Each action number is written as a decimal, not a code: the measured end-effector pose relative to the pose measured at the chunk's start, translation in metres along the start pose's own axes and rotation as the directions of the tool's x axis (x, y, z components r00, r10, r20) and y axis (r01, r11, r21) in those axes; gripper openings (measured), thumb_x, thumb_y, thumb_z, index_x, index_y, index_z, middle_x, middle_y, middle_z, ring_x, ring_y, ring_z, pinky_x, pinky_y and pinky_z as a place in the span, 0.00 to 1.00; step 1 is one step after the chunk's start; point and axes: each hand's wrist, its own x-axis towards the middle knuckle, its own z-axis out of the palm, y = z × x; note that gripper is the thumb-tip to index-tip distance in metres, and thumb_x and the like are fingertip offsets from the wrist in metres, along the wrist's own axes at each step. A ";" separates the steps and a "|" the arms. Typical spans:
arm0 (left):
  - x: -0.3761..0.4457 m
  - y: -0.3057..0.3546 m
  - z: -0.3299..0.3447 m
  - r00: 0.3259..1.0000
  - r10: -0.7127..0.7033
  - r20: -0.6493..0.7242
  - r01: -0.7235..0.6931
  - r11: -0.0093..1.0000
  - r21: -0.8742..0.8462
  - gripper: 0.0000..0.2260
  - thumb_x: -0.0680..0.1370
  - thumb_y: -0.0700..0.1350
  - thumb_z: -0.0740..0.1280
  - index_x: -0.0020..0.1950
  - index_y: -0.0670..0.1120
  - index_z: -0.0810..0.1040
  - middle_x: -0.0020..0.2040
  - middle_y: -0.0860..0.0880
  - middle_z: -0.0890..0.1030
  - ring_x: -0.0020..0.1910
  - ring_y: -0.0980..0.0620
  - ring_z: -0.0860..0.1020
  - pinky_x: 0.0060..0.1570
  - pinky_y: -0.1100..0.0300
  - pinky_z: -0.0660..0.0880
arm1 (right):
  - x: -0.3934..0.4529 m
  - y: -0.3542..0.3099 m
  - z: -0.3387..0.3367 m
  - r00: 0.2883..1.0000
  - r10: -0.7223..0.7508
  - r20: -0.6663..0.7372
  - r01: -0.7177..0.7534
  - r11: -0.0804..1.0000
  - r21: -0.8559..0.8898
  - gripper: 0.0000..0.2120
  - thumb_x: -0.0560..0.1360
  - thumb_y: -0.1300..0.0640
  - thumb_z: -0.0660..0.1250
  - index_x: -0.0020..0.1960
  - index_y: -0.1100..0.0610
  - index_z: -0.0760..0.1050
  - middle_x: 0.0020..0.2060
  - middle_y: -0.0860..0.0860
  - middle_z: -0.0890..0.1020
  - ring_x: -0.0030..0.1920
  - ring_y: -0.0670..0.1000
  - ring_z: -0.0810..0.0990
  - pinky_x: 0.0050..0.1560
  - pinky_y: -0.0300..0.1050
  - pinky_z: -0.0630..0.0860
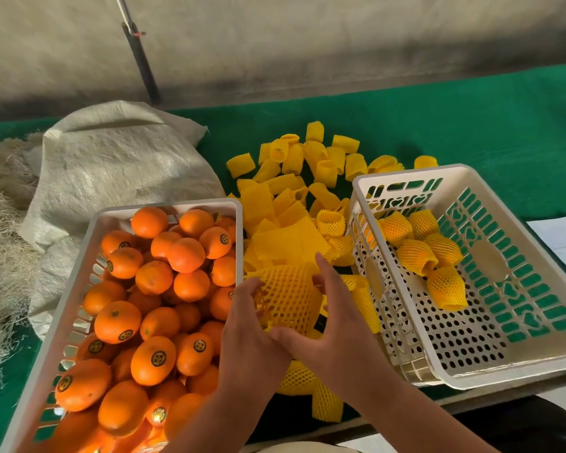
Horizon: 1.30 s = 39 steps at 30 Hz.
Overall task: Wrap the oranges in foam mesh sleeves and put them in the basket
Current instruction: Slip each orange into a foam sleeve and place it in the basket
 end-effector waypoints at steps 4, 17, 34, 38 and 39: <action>0.001 0.000 0.001 1.000 0.013 0.003 -0.013 0.996 0.085 0.37 0.71 0.48 0.81 0.64 0.73 0.59 0.57 0.73 0.68 0.56 0.59 0.76 0.42 0.74 0.72 | 0.004 0.004 0.006 0.997 0.071 -0.005 -0.071 0.996 0.050 0.55 0.67 0.34 0.77 0.81 0.33 0.44 0.73 0.38 0.64 0.73 0.40 0.65 0.70 0.41 0.71; -0.002 0.005 0.004 0.990 0.137 0.027 -0.139 0.946 0.293 0.37 0.70 0.50 0.81 0.74 0.55 0.66 0.72 0.54 0.71 0.71 0.54 0.68 0.65 0.59 0.67 | 0.009 0.015 0.019 0.959 0.282 -0.028 -0.250 0.890 0.382 0.44 0.67 0.37 0.78 0.77 0.34 0.59 0.58 0.41 0.79 0.55 0.41 0.82 0.48 0.40 0.83; 0.000 0.012 -0.015 1.000 -0.025 0.013 0.027 0.983 -0.180 0.17 0.81 0.62 0.62 0.69 0.62 0.71 0.70 0.60 0.73 0.67 0.59 0.75 0.50 0.62 0.81 | 0.013 0.035 0.000 0.967 0.250 -0.047 -0.229 0.935 0.272 0.45 0.65 0.28 0.75 0.76 0.29 0.57 0.66 0.40 0.74 0.60 0.45 0.80 0.51 0.46 0.85; 0.028 0.021 -0.016 0.622 -0.400 0.673 0.774 0.444 -0.451 0.25 0.78 0.65 0.71 0.72 0.56 0.76 0.72 0.51 0.78 0.67 0.45 0.79 0.54 0.44 0.83 | 0.012 0.038 -0.004 0.991 0.113 0.076 -0.120 0.989 0.092 0.46 0.68 0.35 0.73 0.78 0.28 0.51 0.68 0.36 0.71 0.64 0.42 0.76 0.59 0.44 0.80; 0.031 0.019 -0.014 0.603 -0.344 0.720 0.785 0.416 -0.459 0.22 0.79 0.60 0.72 0.70 0.54 0.78 0.69 0.47 0.81 0.65 0.42 0.81 0.55 0.44 0.83 | 0.012 0.039 -0.004 0.990 0.088 0.109 -0.095 0.993 0.068 0.47 0.69 0.37 0.74 0.79 0.28 0.49 0.70 0.36 0.69 0.69 0.42 0.72 0.64 0.46 0.77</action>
